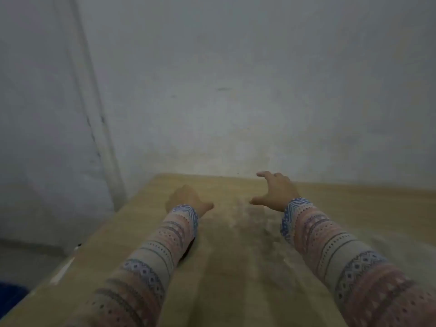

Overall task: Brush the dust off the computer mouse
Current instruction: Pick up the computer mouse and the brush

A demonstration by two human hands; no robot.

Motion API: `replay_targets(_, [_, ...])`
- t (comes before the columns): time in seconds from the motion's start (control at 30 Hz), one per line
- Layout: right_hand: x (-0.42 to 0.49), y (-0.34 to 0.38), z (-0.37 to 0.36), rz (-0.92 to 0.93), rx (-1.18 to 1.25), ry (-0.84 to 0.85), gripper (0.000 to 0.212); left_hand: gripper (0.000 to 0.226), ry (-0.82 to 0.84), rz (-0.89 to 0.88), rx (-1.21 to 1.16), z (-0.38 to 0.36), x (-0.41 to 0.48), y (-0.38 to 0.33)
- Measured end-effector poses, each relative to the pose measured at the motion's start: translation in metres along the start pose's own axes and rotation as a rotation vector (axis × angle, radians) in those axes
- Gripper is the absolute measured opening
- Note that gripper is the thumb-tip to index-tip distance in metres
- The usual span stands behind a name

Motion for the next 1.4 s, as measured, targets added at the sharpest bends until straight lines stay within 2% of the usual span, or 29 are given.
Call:
replay_targets(0.07, [0.001,-0.005,-0.011,-0.022,-0.005,0.029,0.087,0.056,0.021,0.104,-0.002,-0.011,-0.015,0.018])
replay_targets(0.17, [0.001,-0.018,-0.031,-0.06,-0.005,0.084,0.085,0.084,0.068,0.204,0.052,-0.034,-0.033,0.042])
replay_targets(0.2, [0.001,-0.02,-0.038,-0.064,-0.013,0.096,0.084,0.087,0.086,0.218,0.077,-0.039,-0.037,0.046])
replay_targets(0.4, [0.007,-0.029,-0.052,-0.077,-0.007,0.119,0.082,0.07,0.146,0.265,0.072,-0.045,-0.036,0.052])
replay_targets(0.6, [0.016,-0.049,-0.048,-0.128,0.004,0.092,0.079,0.062,0.064,0.183,-0.01,-0.051,-0.018,0.028])
replay_targets(0.87, [0.019,-0.106,-0.03,-0.267,-0.064,0.025,0.073,0.074,0.02,0.058,-0.137,-0.089,0.014,-0.043])
replay_targets(1.07, [0.018,-0.129,-0.037,-0.282,-0.079,0.047,0.056,0.09,-0.005,-0.007,-0.191,-0.119,0.03,-0.093])
replay_targets(1.17, [0.018,-0.129,-0.043,-0.271,-0.103,0.032,0.056,0.1,-0.034,-0.038,-0.21,-0.131,0.033,-0.111])
replay_targets(1.3, [0.016,-0.123,-0.046,-0.293,-0.118,-0.064,0.061,0.11,-0.114,-0.074,-0.328,-0.144,0.027,-0.119])
replay_targets(1.4, [0.015,-0.116,-0.047,-0.329,-0.118,-0.116,0.046,0.119,-0.14,-0.1,-0.4,-0.151,0.022,-0.108])
Point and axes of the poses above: each hand's wrist, its own x-axis towards the middle knuckle, its own z-axis out of the back of the hand, y = z × x, the point moved 8 cm from there along x, towards the middle knuckle, and after that the axes turned 14 degrees about -z, right-handed, at the moved point
